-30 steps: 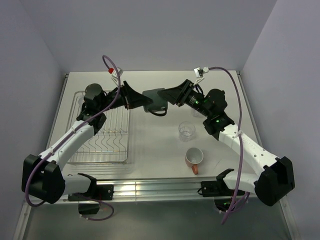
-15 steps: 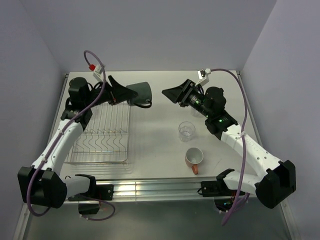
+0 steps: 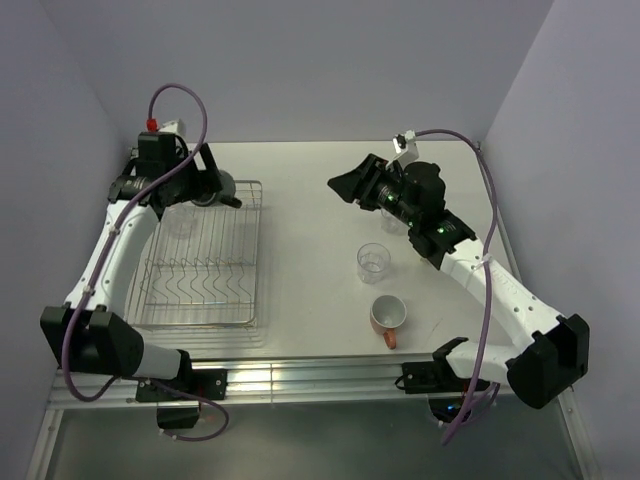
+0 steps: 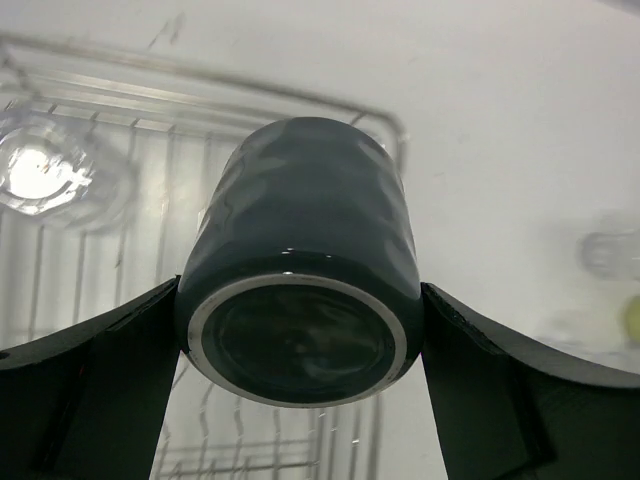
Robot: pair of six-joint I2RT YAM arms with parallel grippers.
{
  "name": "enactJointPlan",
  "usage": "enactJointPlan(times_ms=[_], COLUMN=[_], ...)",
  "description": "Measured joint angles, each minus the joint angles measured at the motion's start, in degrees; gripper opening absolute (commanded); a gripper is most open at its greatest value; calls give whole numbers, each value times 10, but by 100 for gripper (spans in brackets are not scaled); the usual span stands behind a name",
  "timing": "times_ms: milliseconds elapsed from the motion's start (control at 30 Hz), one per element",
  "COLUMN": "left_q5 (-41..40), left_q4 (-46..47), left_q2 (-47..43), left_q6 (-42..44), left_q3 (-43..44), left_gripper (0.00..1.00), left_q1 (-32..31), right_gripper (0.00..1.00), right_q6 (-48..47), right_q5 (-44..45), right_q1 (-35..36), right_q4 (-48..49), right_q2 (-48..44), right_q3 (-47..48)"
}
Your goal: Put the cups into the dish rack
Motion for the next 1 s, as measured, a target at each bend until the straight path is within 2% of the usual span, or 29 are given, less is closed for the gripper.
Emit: enactJointPlan(times_ms=[267,500,667,1000], left_q5=[-83,-130,-145,-144], left_q4=[-84,-117,-123,-143], left_q2=[97,169,223,267], left_q6=[35,43,50,59], left_q3=[16,92,140,143], left_gripper=[0,0,0,0], left_q1=[1,1,1,1], right_gripper=[62,62,62,62], right_q6=[-11,-11,-13,-17], right_q5=[-2,-13,-15,-16], right_q1=[0,0,0,0], right_q4=[-28,-27,-32,-36], right_q2=[23,34,43,45], right_q3=[0,0,0,0])
